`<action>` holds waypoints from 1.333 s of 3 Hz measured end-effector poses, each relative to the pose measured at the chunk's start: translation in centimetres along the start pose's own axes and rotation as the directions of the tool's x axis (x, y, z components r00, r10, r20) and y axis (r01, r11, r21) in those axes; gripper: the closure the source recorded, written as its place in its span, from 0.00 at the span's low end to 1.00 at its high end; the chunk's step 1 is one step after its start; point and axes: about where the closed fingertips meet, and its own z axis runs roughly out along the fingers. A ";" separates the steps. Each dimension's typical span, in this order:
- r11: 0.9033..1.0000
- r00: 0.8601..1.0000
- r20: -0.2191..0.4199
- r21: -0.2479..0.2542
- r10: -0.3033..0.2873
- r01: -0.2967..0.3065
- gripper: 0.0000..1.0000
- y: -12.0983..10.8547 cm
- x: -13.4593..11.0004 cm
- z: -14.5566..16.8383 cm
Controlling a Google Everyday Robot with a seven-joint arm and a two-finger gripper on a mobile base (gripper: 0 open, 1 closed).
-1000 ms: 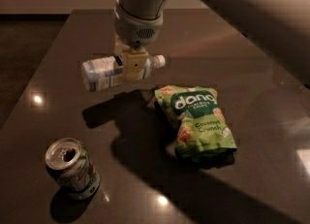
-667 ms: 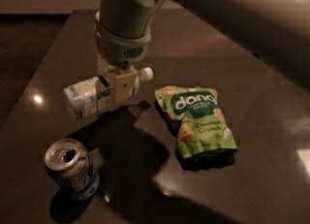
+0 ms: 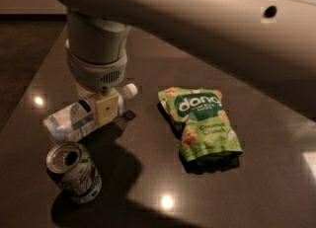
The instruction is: Move blue plastic bottle near 7up can
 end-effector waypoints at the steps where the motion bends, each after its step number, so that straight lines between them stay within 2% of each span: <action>1: 1.000 1.000 -0.016 -0.012 -0.013 0.013 0.85 -0.1 -1.0 1.4; 2: 0.999 0.999 -0.041 -0.030 -0.025 0.024 0.54 0.2 -1.5 3.3; 4: 0.997 0.998 -0.063 -0.073 -0.031 0.026 0.08 1.2 -1.2 5.4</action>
Offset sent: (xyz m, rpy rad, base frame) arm -0.0086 0.0238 -0.0511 -0.0882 -0.0010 0.0207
